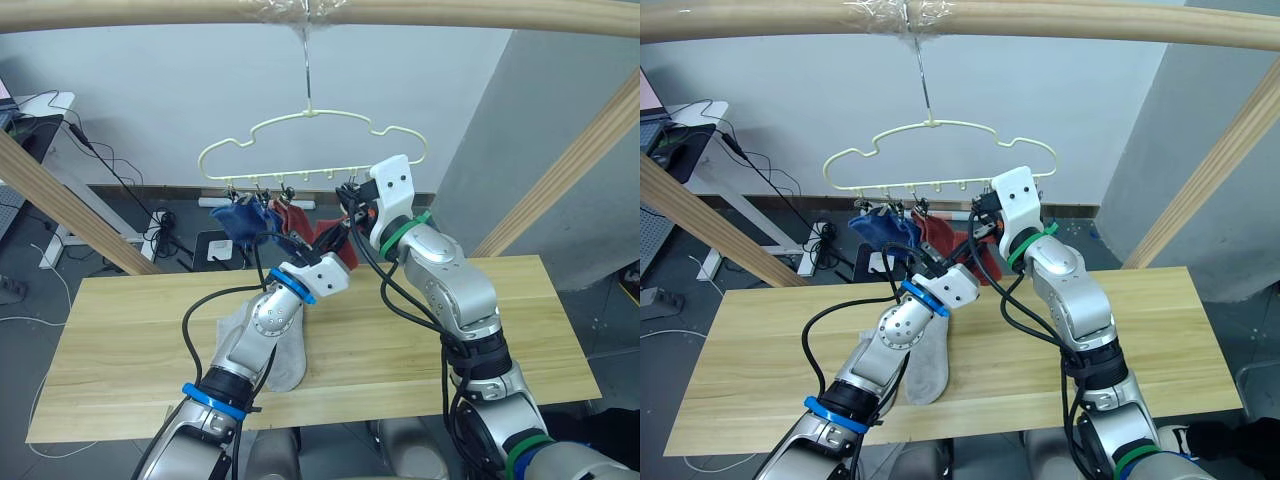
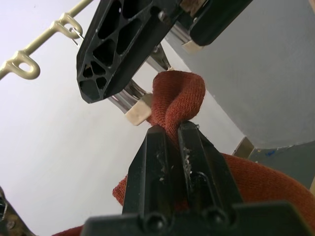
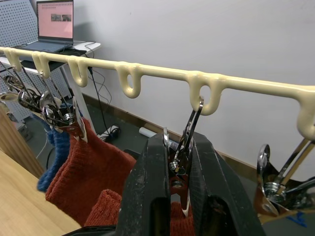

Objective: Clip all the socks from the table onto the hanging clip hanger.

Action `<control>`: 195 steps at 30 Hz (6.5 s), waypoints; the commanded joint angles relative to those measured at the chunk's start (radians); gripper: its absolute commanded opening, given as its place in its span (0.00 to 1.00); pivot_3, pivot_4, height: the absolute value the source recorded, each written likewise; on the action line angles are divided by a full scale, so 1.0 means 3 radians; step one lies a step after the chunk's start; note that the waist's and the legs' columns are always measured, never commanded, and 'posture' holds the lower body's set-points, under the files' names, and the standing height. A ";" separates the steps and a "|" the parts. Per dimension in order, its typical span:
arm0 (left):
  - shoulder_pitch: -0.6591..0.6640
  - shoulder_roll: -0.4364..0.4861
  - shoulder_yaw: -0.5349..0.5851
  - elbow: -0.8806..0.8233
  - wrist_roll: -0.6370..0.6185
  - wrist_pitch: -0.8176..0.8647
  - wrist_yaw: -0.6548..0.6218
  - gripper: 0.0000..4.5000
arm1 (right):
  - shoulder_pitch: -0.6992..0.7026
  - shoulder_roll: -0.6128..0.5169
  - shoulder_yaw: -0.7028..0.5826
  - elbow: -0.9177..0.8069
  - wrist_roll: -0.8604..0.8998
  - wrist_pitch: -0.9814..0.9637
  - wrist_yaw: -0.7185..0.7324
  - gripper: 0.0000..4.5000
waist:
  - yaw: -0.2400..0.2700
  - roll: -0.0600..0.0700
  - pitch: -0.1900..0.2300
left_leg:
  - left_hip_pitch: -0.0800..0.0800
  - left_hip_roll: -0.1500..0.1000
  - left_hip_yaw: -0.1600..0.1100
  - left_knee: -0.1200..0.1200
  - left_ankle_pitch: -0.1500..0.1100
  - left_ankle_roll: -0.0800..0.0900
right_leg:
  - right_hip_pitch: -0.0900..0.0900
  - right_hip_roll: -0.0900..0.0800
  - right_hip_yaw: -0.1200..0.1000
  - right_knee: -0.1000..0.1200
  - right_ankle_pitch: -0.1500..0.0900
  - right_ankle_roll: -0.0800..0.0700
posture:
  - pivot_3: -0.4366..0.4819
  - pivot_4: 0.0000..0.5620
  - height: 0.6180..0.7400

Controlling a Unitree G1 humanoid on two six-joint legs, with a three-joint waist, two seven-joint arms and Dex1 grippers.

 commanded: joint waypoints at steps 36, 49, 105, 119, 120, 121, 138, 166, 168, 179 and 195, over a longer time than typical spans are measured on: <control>-0.0004 0.0010 0.0058 0.0129 0.0129 -0.0369 0.0349 0.00 | -0.0042 0.0035 -0.0016 -0.0128 0.0067 0.0062 0.0023 0.03 | 0.0000 0.0000 0.0000 | 0.0000 0.0000 0.0000 0.0000 0.0000 0.0000 | 0.0000 0.0000 0.0000 0.0000 0.0000 0.0000 | 0.31 0.43 1.00; -0.0049 -0.0021 0.0058 0.0156 0.0121 -0.0354 0.0346 0.00 | -0.0038 0.0111 -0.0118 -0.0187 0.0144 0.0111 -0.0010 0.55 | 0.0000 0.0000 0.0000 | -0.0001 0.0000 0.0000 0.0000 0.0000 0.0000 | 0.0000 0.0000 0.0000 0.0000 0.0000 0.0000 | 0.30 0.43 1.00; 0.0175 0.0728 0.0781 -0.1744 -0.2282 0.1981 -0.1690 0.69 | 0.0510 -0.0686 -0.0204 -0.0946 0.0197 0.0249 -0.0045 0.25 | 0.0004 0.0000 0.0000 | -0.0001 0.0000 0.0000 0.0000 0.0000 0.0000 | 0.0001 0.0001 0.0001 -0.0005 -0.0002 0.0003 | 0.33 0.44 1.00; 0.0179 0.0821 0.0838 -0.1688 -0.2237 0.2007 -0.1925 0.69 | 0.0318 -0.0426 -0.0234 -0.0619 0.0138 0.0163 -0.0168 0.25 | 0.0004 0.0000 0.0000 | -0.0002 0.0000 0.0000 0.0000 0.0000 0.0000 | 0.0000 0.0001 0.0001 -0.0005 -0.0002 0.0002 | 0.34 0.42 1.00; 0.0183 0.0818 0.0836 -0.1685 -0.2231 0.2003 -0.1927 0.69 | 0.0317 -0.0415 -0.0242 -0.0611 0.0144 0.0151 -0.0171 0.25 | 0.0004 0.0000 0.0000 | -0.0002 0.0000 0.0000 0.0000 0.0000 0.0000 | 0.0000 0.0001 0.0001 -0.0005 -0.0002 0.0002 | 0.34 0.42 1.00; 0.0184 0.0815 0.0834 -0.1682 -0.2226 0.1999 -0.1928 0.69 | 0.0315 -0.0410 -0.0245 -0.0601 0.0142 0.0145 -0.0173 0.29 | 0.0004 0.0000 0.0000 | -0.0002 0.0000 0.0000 0.0000 0.0000 0.0000 | 0.0000 0.0001 0.0001 -0.0004 -0.0001 0.0002 | 0.34 0.42 1.00; 0.0209 0.0802 0.0800 -0.1651 -0.2151 0.1977 -0.1924 0.69 | 0.0199 -0.0388 -0.0132 -0.0380 0.0020 -0.0064 -0.0102 0.44 | 0.0004 0.0000 0.0000 | -0.0001 0.0000 0.0000 0.0000 0.0000 0.0000 | 0.0000 0.0001 0.0001 -0.0003 -0.0001 0.0002 | 0.34 0.42 1.00; 0.0284 0.0775 0.0777 -0.1718 -0.2078 0.2006 -0.1928 0.69 | -0.0053 -0.0214 -0.0089 0.0130 -0.0076 -0.0491 0.0011 0.44 | 0.0006 0.0000 0.0000 | -0.0001 0.0001 0.0000 0.0001 0.0000 0.0000 | 0.0000 0.0001 0.0001 0.0000 -0.0001 0.0001 | 0.36 0.42 1.00; 0.0290 0.0773 0.0774 -0.1717 -0.2075 0.2004 -0.1928 0.69 | -0.0058 -0.0209 -0.0095 0.0133 -0.0074 -0.0494 0.0009 0.44 | 0.0006 0.0000 0.0000 | -0.0001 0.0001 0.0000 0.0001 0.0000 0.0000 | 0.0000 0.0001 0.0001 -0.0001 -0.0001 0.0001 | 0.36 0.42 1.00; 0.0337 0.0767 0.0760 -0.1688 -0.2053 0.1969 -0.1939 0.69 | -0.0066 -0.0199 -0.0125 0.0147 -0.0072 -0.0505 0.0002 0.17 | 0.0006 0.0000 0.0000 | -0.0001 0.0001 0.0000 0.0001 0.0000 0.0000 | 0.0000 0.0001 0.0001 0.0000 -0.0001 0.0001 | 0.36 0.42 1.00; 0.0414 0.0767 0.0758 -0.1720 -0.2026 0.1970 -0.1945 0.69 | -0.0061 -0.0203 -0.0147 0.0156 -0.0081 -0.0467 0.0015 0.34 | 0.0006 0.0000 0.0000 | -0.0001 0.0001 0.0000 0.0001 0.0000 0.0000 | 0.0000 0.0001 0.0001 0.0000 -0.0001 0.0000 | 0.36 0.41 1.00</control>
